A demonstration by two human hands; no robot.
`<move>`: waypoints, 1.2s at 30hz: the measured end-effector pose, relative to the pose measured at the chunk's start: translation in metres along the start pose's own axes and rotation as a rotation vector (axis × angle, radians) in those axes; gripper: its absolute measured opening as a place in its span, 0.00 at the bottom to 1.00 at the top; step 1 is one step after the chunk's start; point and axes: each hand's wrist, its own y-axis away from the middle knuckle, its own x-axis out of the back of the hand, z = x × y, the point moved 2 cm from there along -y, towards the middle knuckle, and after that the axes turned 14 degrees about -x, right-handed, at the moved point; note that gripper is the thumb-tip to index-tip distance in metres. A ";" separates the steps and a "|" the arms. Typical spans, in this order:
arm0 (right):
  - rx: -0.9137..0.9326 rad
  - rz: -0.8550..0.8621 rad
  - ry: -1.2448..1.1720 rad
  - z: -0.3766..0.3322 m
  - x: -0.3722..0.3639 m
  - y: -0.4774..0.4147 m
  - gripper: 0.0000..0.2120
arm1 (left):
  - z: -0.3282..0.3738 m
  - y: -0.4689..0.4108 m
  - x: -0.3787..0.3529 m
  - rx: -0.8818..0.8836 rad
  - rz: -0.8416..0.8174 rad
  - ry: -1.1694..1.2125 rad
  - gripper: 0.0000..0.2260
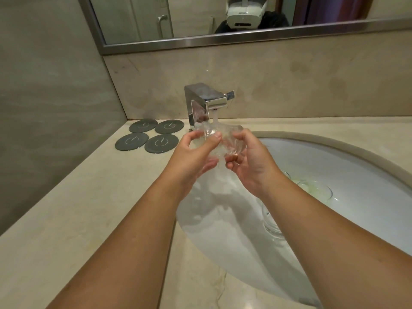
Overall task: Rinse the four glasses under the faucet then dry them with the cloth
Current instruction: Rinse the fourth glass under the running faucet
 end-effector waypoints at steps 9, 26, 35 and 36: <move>0.025 0.101 0.010 0.004 0.003 -0.008 0.27 | 0.001 0.000 0.001 -0.180 -0.092 -0.167 0.30; 0.050 0.117 -0.030 0.005 0.003 -0.010 0.29 | -0.005 -0.005 0.003 -0.158 -0.111 -0.123 0.38; -0.006 0.037 -0.008 0.003 0.001 -0.008 0.17 | -0.007 -0.006 0.001 -0.110 -0.039 -0.054 0.26; 0.006 0.037 -0.013 0.003 0.001 -0.008 0.16 | -0.007 -0.006 0.001 -0.106 -0.030 -0.053 0.27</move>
